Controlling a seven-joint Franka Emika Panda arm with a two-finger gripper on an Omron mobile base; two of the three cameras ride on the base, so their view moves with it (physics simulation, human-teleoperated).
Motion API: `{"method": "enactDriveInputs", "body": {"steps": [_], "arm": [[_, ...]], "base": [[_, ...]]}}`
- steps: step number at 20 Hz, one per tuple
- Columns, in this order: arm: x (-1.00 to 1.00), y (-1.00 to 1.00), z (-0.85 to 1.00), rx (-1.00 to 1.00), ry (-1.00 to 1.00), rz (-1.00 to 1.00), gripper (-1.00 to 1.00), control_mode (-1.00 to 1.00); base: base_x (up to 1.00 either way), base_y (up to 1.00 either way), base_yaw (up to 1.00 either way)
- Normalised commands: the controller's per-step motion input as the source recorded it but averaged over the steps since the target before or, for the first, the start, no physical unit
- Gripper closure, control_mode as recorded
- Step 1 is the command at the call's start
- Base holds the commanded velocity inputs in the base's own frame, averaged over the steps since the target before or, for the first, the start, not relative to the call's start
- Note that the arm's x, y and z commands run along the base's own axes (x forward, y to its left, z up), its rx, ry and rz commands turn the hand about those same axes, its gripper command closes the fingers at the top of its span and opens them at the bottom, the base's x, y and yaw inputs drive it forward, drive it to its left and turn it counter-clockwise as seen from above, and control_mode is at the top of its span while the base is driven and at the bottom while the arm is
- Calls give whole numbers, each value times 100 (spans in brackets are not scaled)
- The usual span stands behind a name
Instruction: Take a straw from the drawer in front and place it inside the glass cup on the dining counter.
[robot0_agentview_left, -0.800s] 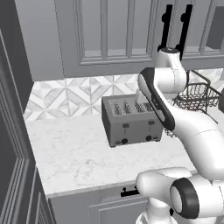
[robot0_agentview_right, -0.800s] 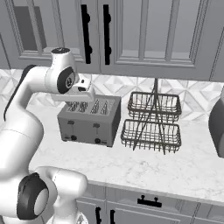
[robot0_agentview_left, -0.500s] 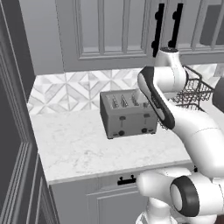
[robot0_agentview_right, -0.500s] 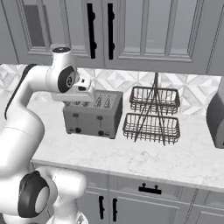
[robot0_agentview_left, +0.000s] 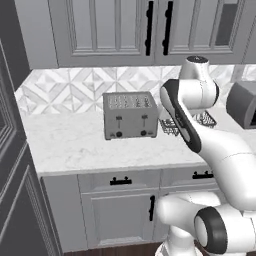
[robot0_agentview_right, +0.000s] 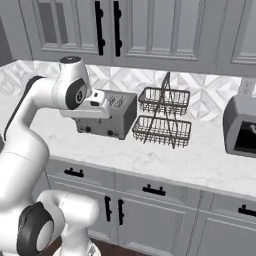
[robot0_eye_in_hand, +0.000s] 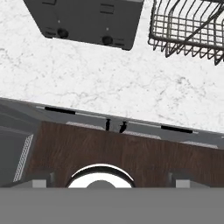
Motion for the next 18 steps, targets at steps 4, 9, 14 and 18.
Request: {"method": "enactDriveInputs", "body": {"steps": [4, 9, 14, 18], "arm": [[0, 0, 0, 0, 0, 0, -100, 100], [0, 0, 0, 0, 0, 0, -100, 100], [0, 0, 0, 0, 0, 0, -100, 100], [0, 0, 0, 0, 0, 0, -100, 100]], "base": [[6, -81, 58], [5, -66, 64], [0, -62, 67], [2, -65, 62]]}}
